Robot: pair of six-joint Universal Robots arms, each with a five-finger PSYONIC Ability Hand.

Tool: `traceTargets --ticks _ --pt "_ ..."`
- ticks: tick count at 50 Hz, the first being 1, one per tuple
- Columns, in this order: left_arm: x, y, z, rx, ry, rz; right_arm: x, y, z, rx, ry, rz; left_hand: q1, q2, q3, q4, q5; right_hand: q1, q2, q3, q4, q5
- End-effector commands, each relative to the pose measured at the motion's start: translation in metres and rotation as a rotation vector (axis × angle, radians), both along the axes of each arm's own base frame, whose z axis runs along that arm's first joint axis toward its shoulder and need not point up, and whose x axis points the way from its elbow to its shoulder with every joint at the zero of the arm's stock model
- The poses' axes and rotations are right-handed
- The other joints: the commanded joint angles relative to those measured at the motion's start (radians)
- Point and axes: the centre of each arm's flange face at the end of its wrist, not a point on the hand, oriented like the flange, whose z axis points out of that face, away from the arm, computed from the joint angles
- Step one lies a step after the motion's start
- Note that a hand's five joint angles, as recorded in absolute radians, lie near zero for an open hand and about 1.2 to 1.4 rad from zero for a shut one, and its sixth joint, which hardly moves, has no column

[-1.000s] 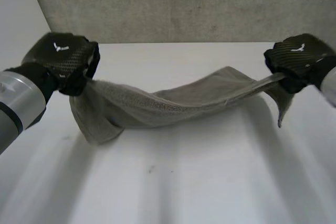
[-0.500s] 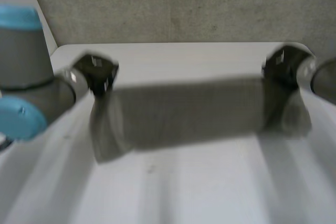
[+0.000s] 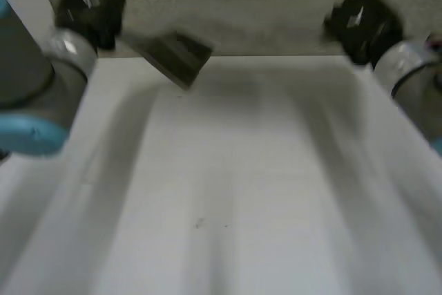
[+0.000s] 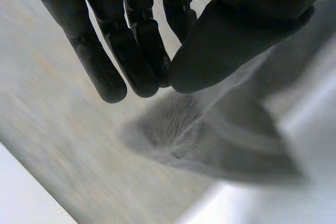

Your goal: Fold the laundry

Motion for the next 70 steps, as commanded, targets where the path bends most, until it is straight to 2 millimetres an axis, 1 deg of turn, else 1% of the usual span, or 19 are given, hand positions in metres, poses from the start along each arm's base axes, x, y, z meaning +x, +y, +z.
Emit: traceTargets --ticks 1,2,4,6,10,12,15,17,24,29,30,31,34,36,50,53,55,66,70 --pt "0.009 0.029 -0.099 0.272 -0.111 -0.044 -0.001 0.021 -0.104 0.411 0.105 0.058 0.189 0.179 0.18 0.179 0.18 0.423 0.222 0.21 0.204 0.225" --pt "0.009 0.029 -0.099 0.272 -0.111 -0.044 -0.001 0.021 -0.104 0.411 0.105 0.058 0.189 0.179 0.18 0.179 0.18 0.423 0.222 0.21 0.204 0.225" --pt "0.015 0.035 -0.122 0.331 -0.133 -0.036 -0.005 0.025 -0.134 0.524 0.124 0.05 0.189 0.179 0.18 0.179 0.18 0.423 0.222 0.21 0.204 0.225" --pt "0.018 0.038 -0.127 0.351 -0.137 -0.031 -0.007 0.027 -0.144 0.563 0.124 0.047 0.189 0.179 0.18 0.179 0.18 0.423 0.222 0.21 0.204 0.225" --pt "0.025 0.04 -0.131 0.369 -0.141 -0.017 -0.011 0.027 -0.149 0.621 0.067 0.021 0.189 0.179 0.18 0.179 0.18 0.195 -0.006 -0.018 -0.024 -0.003" --pt "0.032 0.04 -0.128 0.369 -0.137 0.004 -0.02 0.023 -0.148 0.691 -0.059 -0.031 0.189 0.179 0.18 0.179 0.18 -0.007 -0.208 -0.22 -0.225 -0.204" --pt "0.034 0.04 -0.126 0.364 -0.134 0.007 -0.025 0.02 -0.146 0.723 -0.136 -0.064 0.189 0.179 0.18 0.179 0.18 -0.072 -0.273 -0.285 -0.291 -0.27" --pt "0.035 0.043 -0.124 0.362 -0.133 0.007 -0.04 0.015 -0.141 0.783 -0.281 -0.135 0.189 0.179 0.18 0.179 0.18 -0.212 -0.414 -0.425 -0.431 -0.41" --pt "0.031 0.048 -0.126 0.369 -0.136 -0.028 -0.061 0.016 -0.15 0.861 -0.41 -0.218 0.189 0.179 0.18 0.179 0.18 -0.178 -0.379 -0.391 -0.396 -0.376" --pt "0.025 0.048 -0.127 0.354 -0.127 -0.077 -0.058 0.023 -0.153 0.878 -0.416 -0.158 0.154 0.144 0.145 0.144 0.145 0.154 -0.047 -0.059 -0.065 -0.044" --pt "0.023 0.047 -0.128 0.346 -0.123 -0.087 -0.055 0.026 -0.149 0.874 -0.422 -0.119 -0.284 -0.295 -0.294 -0.295 -0.293 0.381 0.179 0.168 0.162 0.183" --pt "0.021 0.045 -0.128 0.329 -0.12 -0.094 -0.053 0.027 -0.142 0.859 -0.424 -0.082 -0.486 -0.497 -0.496 -0.497 -0.495 0.423 0.221 0.21 0.204 0.225" --pt "0.019 0.043 -0.128 0.311 -0.113 -0.096 -0.051 0.029 -0.133 0.837 -0.423 -0.052 -0.556 -0.567 -0.566 -0.566 -0.565 0.423 0.222 0.21 0.204 0.225" --pt "0.014 0.04 -0.129 0.287 -0.101 -0.108 -0.052 0.028 -0.116 0.786 -0.423 -0.029 -0.658 -0.669 -0.668 -0.669 -0.667 0.423 0.222 0.21 0.204 0.225" --pt "-0.007 0.046 -0.116 0.284 0.025 -0.168 -0.051 0.026 -0.1 0.694 -0.359 -0.047 -0.691 -0.702 -0.701 -0.701 -0.7 0.423 0.222 0.21 0.204 0.225" --pt "-0.013 0.047 -0.118 0.295 0.047 -0.183 -0.048 0.033 -0.08 0.638 -0.34 -0.039 -0.782 -0.793 -0.792 -0.792 -0.791 0.423 0.222 0.21 0.204 0.225" --pt "-0.022 0.051 -0.121 0.316 0.076 -0.208 -0.039 0.045 -0.053 0.566 -0.341 0.007 -0.823 -0.834 -0.833 -0.833 -0.832 0.423 0.222 0.21 0.204 0.225" --pt "-0.043 0.053 -0.135 0.396 0.193 -0.255 -0.021 0.08 0.012 0.443 -0.342 0.101 -0.876 -0.887 -0.886 -0.886 -0.885 0.423 0.222 0.21 0.204 0.225" --pt "-0.046 0.049 -0.138 0.417 0.236 -0.256 -0.018 0.091 0.026 0.423 -0.342 0.123 -0.879 -0.89 -0.889 -0.889 -0.888 0.423 0.222 0.21 0.204 0.225"
